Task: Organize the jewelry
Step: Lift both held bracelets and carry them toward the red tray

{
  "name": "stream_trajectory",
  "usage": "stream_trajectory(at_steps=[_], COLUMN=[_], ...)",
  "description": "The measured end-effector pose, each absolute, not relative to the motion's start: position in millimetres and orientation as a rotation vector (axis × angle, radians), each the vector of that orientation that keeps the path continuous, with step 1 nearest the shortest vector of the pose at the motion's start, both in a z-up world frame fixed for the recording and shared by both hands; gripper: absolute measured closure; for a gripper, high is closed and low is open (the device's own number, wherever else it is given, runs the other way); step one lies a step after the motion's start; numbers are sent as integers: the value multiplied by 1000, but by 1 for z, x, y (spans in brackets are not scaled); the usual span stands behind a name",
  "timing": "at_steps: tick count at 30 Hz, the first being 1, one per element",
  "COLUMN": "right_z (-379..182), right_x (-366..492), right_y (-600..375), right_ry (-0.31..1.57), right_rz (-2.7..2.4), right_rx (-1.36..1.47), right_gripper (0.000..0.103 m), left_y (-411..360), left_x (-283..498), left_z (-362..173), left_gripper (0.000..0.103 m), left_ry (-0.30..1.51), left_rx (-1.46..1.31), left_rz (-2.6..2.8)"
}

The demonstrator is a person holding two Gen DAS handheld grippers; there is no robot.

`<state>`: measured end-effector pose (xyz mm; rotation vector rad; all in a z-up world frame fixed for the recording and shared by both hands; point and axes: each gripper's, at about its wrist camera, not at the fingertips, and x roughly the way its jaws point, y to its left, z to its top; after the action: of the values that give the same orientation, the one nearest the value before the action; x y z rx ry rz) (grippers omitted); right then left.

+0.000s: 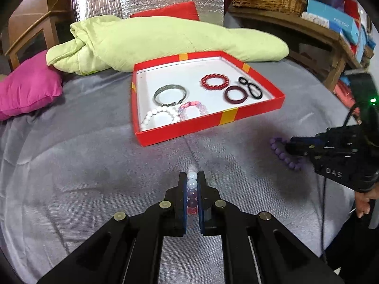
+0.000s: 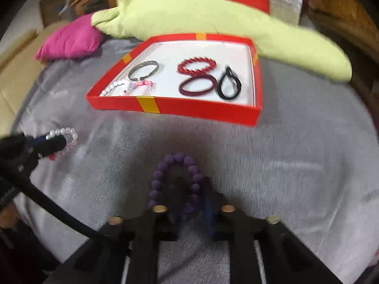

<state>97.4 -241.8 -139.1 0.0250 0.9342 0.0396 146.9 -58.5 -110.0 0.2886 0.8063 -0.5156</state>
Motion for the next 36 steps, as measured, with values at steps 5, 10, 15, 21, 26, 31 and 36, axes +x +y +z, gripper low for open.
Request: stream_trajectory(at_steps=[5, 10, 15, 21, 26, 31, 36], right_z=[-135, -119, -105, -90, -81, -75, -72], right_x=[96, 90, 86, 81, 77, 75, 75], right_y=[-238, -235, -232, -229, -227, -224, -220], right_ry=[902, 819, 756, 698, 663, 632, 613], right_rz=[37, 59, 84, 120, 153, 178, 188], right_rx=[23, 47, 80, 124, 157, 174, 184], right_gripper=[93, 93, 93, 93, 93, 93, 93], left_y=[-57, -53, -50, -47, -44, -43, -41], left_x=[148, 150, 152, 152, 149, 147, 144], left_z=[-110, -104, -100, -92, -81, -73, -64], left_gripper=[95, 95, 95, 95, 95, 95, 95], left_ry=[805, 785, 768, 736, 693, 663, 645], left_rx=[316, 310, 321, 311, 298, 290, 274], left_rz=[-459, -410, -348, -316, -289, -280, -278])
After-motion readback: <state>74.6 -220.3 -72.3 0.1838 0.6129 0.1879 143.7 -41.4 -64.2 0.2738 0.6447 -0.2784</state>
